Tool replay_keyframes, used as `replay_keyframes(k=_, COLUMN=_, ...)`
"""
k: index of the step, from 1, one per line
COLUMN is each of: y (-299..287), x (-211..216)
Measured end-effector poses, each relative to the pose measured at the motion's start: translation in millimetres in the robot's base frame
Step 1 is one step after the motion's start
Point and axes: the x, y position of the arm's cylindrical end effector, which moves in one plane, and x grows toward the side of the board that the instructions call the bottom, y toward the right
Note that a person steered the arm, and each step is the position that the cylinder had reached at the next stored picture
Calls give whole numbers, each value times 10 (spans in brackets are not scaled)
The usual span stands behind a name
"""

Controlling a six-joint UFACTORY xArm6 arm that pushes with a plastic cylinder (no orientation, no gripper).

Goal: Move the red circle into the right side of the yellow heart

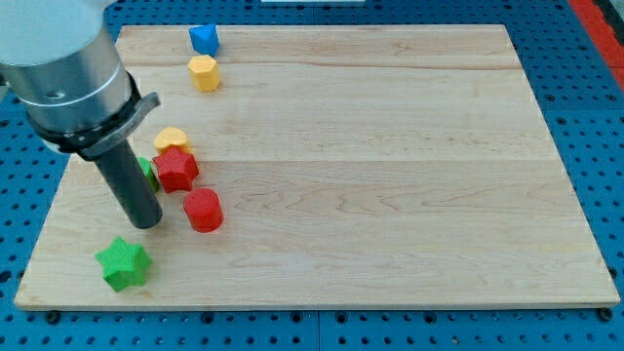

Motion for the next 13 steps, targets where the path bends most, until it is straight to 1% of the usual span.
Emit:
replay_keyframes(k=1, y=-54, x=-237)
replay_keyframes(k=2, y=-54, x=-298)
replay_keyframes(k=3, y=-29, x=-287)
replay_keyframes(k=4, y=69, x=-57)
replay_keyframes(k=6, y=595, x=133)
replay_keyframes(k=9, y=1249, x=130)
replay_keyframes(k=10, y=1555, x=-2)
replay_keyframes(k=12, y=1604, x=-477)
replay_keyframes(k=13, y=2119, x=-831)
